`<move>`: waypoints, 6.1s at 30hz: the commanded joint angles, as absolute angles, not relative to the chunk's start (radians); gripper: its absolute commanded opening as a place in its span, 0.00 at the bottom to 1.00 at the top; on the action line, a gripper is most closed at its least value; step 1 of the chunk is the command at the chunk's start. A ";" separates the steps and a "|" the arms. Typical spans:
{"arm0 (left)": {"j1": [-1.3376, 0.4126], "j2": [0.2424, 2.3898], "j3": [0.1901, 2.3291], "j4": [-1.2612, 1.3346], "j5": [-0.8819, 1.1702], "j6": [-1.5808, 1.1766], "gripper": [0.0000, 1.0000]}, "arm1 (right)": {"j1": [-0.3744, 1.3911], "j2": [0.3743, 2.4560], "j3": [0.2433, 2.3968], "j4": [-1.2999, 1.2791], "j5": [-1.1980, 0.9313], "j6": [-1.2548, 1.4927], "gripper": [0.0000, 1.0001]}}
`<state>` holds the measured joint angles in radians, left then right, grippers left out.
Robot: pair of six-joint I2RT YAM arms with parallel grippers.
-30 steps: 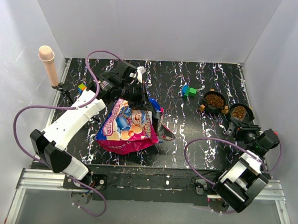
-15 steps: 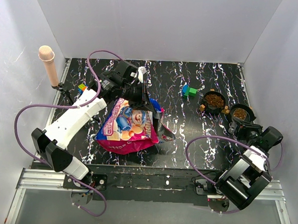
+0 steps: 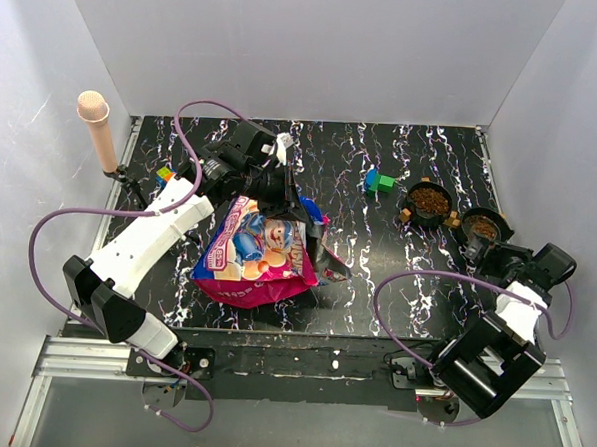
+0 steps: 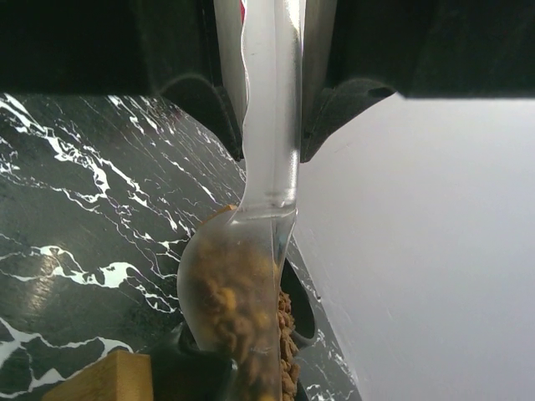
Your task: Serve the pet food
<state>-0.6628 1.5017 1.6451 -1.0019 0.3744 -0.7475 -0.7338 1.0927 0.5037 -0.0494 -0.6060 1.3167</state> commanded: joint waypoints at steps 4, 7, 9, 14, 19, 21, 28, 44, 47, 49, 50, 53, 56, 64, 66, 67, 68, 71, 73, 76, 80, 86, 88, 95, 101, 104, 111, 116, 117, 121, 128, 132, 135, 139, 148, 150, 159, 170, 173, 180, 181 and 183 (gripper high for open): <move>-0.663 1.442 1.683 -0.850 0.463 -0.792 0.00 | -0.742 1.117 0.649 -0.274 -0.512 1.350 0.01; -0.663 1.437 1.677 -0.844 0.456 -0.798 0.00 | -0.742 1.123 0.689 -0.336 -0.497 1.371 0.01; -0.664 1.430 1.671 -0.839 0.453 -0.801 0.00 | -0.742 1.135 0.733 -0.394 -0.480 1.379 0.01; -0.663 1.414 1.649 -0.821 0.443 -0.821 0.00 | -0.742 1.203 0.807 -0.485 -0.498 1.385 0.01; -0.664 1.405 1.634 -0.808 0.439 -0.842 0.00 | -0.741 1.238 0.893 -0.633 -0.476 1.382 0.01; -0.663 1.405 1.631 -0.802 0.437 -0.851 0.00 | -0.736 1.249 0.925 -0.676 -0.479 1.391 0.01; -0.663 1.402 1.603 -0.821 0.425 -0.885 0.00 | -0.719 1.233 1.017 -0.819 -0.459 1.450 0.01; -0.663 1.370 1.548 -0.816 0.391 -0.925 0.00 | -0.715 1.253 1.072 -0.818 -0.508 1.344 0.01; -0.664 1.370 1.548 -0.813 0.387 -0.931 0.00 | -0.704 1.247 1.100 -0.779 -0.522 1.232 0.01; -0.663 1.371 1.560 -0.827 0.365 -0.928 0.00 | -0.669 1.238 1.141 -0.825 -0.500 1.123 0.01; -0.663 1.374 1.569 -0.844 0.353 -0.924 0.00 | -0.649 1.230 1.155 -0.850 -0.489 1.068 0.01; -0.663 1.382 1.589 -0.870 0.316 -0.913 0.00 | -0.576 1.177 1.122 -0.885 -0.480 0.910 0.01; -0.663 1.385 1.563 -0.865 0.296 -0.919 0.00 | -0.499 1.091 1.030 -0.902 -0.482 0.774 0.01; -0.664 1.376 1.519 -0.876 0.204 -0.856 0.00 | -0.122 0.844 0.940 -0.940 -0.657 0.539 0.01; -0.663 1.408 1.561 -0.920 0.212 -0.824 0.00 | -0.005 0.822 0.972 -0.977 -0.702 0.525 0.01; -0.663 1.425 1.587 -0.933 0.228 -0.802 0.00 | 0.068 0.819 0.986 -0.989 -0.724 0.529 0.01; -0.663 1.439 1.607 -0.945 0.241 -0.783 0.00 | 0.124 0.819 1.000 -1.000 -0.735 0.531 0.01; -0.663 1.460 1.615 -0.933 0.302 -0.726 0.00 | 0.303 0.830 1.049 -1.026 -0.735 0.517 0.01; -0.664 1.474 1.620 -0.939 0.327 -0.701 0.00 | 0.383 0.850 1.080 -1.038 -0.770 0.493 0.01; -0.663 1.483 1.634 -0.946 0.379 -0.664 0.00 | 0.465 0.905 1.135 -1.072 -0.775 0.434 0.01; -0.663 1.500 1.658 -0.994 0.448 -0.608 0.00 | 0.521 1.003 1.183 -1.066 -0.715 0.391 0.01; -0.664 1.490 1.648 -0.974 0.586 -0.618 0.00 | 0.600 1.231 1.268 -0.997 -0.543 0.480 0.01; -0.664 1.485 1.643 -0.959 0.624 -0.641 0.00 | 0.617 1.307 1.282 -0.999 -0.487 0.505 0.01; -0.683 1.457 1.626 -0.959 0.543 -0.709 0.00 | 0.618 1.408 1.276 -1.005 -0.397 0.457 0.01; -0.828 1.500 1.667 -0.954 0.476 -0.741 0.00 | 0.620 1.492 1.304 -0.988 -0.380 0.436 0.01; -0.867 1.502 1.645 -0.916 0.453 -0.785 0.00 | 0.641 1.575 1.310 -0.971 -0.341 0.434 0.01; -0.871 1.486 1.629 -0.864 0.425 -0.834 0.00 | 0.753 1.632 1.211 -0.504 -0.461 0.652 0.01; -0.874 1.554 1.638 -0.818 0.489 -0.862 0.00 | 0.781 1.716 1.255 -0.260 -0.555 0.741 0.01; -0.876 1.558 1.634 -0.805 0.489 -0.870 0.00 | 0.781 1.727 1.250 -0.206 -0.572 0.788 0.01; -0.877 1.555 1.621 -0.747 0.489 -0.908 0.00 | 0.782 1.767 1.194 0.212 -0.754 0.998 0.01; -0.879 1.470 1.588 -0.752 0.404 -0.911 0.00 | 0.743 1.695 0.985 0.682 -0.920 1.207 0.01; -0.877 1.385 1.562 -0.790 0.315 -0.885 0.00 | 0.686 1.635 0.780 1.035 -0.975 1.368 0.01; -0.876 1.323 1.559 -0.843 0.230 -0.861 0.00 | 0.638 1.556 0.663 1.085 -1.009 1.391 0.01; -0.873 1.235 1.548 -0.899 0.115 -0.830 0.00 | 0.606 1.399 0.597 0.851 -1.035 1.241 0.01; -0.871 1.083 1.487 -0.942 0.014 -0.828 0.00 | 0.561 1.200 0.477 0.630 -1.055 1.121 0.01; -0.871 1.055 1.470 -0.933 0.014 -0.836 0.00 | 0.561 1.175 0.457 0.632 -1.051 1.123 0.01; -0.871 1.094 1.496 -0.910 0.014 -0.854 0.00 | 0.591 1.149 0.402 0.652 -1.026 1.195 0.01; -0.871 1.138 1.476 -0.836 0.045 -0.870 0.00 | 0.591 1.147 0.411 0.620 -0.989 1.281 0.01; -0.870 1.137 1.471 -0.834 0.044 -0.876 0.00 | 0.583 1.128 0.341 0.845 -1.000 1.460 0.01; -0.870 1.115 1.448 -0.839 0.020 -0.882 0.00 | 0.575 1.012 0.415 0.505 -0.977 1.292 0.01; -0.870 1.111 1.445 -0.839 0.015 -0.885 0.00 | 0.577 1.028 0.434 0.496 -0.988 1.287 0.01; -0.870 1.109 1.443 -0.838 0.014 -0.884 0.00 | 0.574 1.003 0.422 0.465 -0.994 1.278 0.01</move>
<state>-0.8734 1.1683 1.4342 -0.9661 0.0345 -0.8646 0.5838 1.0168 0.3695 0.5213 -0.9764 1.3270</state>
